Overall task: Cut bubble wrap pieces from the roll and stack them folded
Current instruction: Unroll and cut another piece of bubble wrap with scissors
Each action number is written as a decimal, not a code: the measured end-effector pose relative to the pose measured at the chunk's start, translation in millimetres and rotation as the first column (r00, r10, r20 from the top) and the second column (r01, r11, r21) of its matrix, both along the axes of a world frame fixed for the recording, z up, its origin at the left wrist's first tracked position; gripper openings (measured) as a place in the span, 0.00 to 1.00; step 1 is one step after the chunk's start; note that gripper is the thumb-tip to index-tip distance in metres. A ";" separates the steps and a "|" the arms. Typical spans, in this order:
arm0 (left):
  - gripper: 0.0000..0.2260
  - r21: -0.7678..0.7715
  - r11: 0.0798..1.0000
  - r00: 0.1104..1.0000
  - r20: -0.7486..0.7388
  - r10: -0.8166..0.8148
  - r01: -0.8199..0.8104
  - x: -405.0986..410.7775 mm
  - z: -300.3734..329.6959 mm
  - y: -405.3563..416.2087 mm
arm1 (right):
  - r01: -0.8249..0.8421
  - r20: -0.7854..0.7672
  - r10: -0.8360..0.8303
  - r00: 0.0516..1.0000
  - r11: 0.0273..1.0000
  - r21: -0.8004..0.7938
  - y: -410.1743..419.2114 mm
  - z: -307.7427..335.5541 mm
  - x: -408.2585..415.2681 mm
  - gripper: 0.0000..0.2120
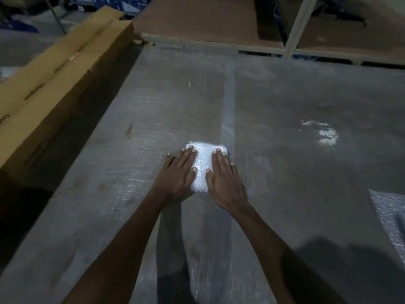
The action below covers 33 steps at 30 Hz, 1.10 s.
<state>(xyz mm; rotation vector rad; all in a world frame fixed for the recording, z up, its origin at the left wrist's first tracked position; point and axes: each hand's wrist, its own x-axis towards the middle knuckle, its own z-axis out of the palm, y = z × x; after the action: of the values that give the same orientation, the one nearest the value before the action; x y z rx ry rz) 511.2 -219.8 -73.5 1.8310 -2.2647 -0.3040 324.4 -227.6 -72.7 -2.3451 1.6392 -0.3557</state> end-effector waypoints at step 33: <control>0.33 -0.024 0.992 0.982 -0.144 -0.122 0.120 -488.8 7.5 211.7 | 0.158 -0.019 -0.166 0.986 0.963 -0.218 237.8 35.8 -517.7 0.23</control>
<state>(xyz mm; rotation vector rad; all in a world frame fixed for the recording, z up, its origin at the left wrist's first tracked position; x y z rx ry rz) 22.4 -8.2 -66.0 1.6103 -2.2743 -0.4249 -193.3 10.2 -37.0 -2.3868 1.9031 -0.5524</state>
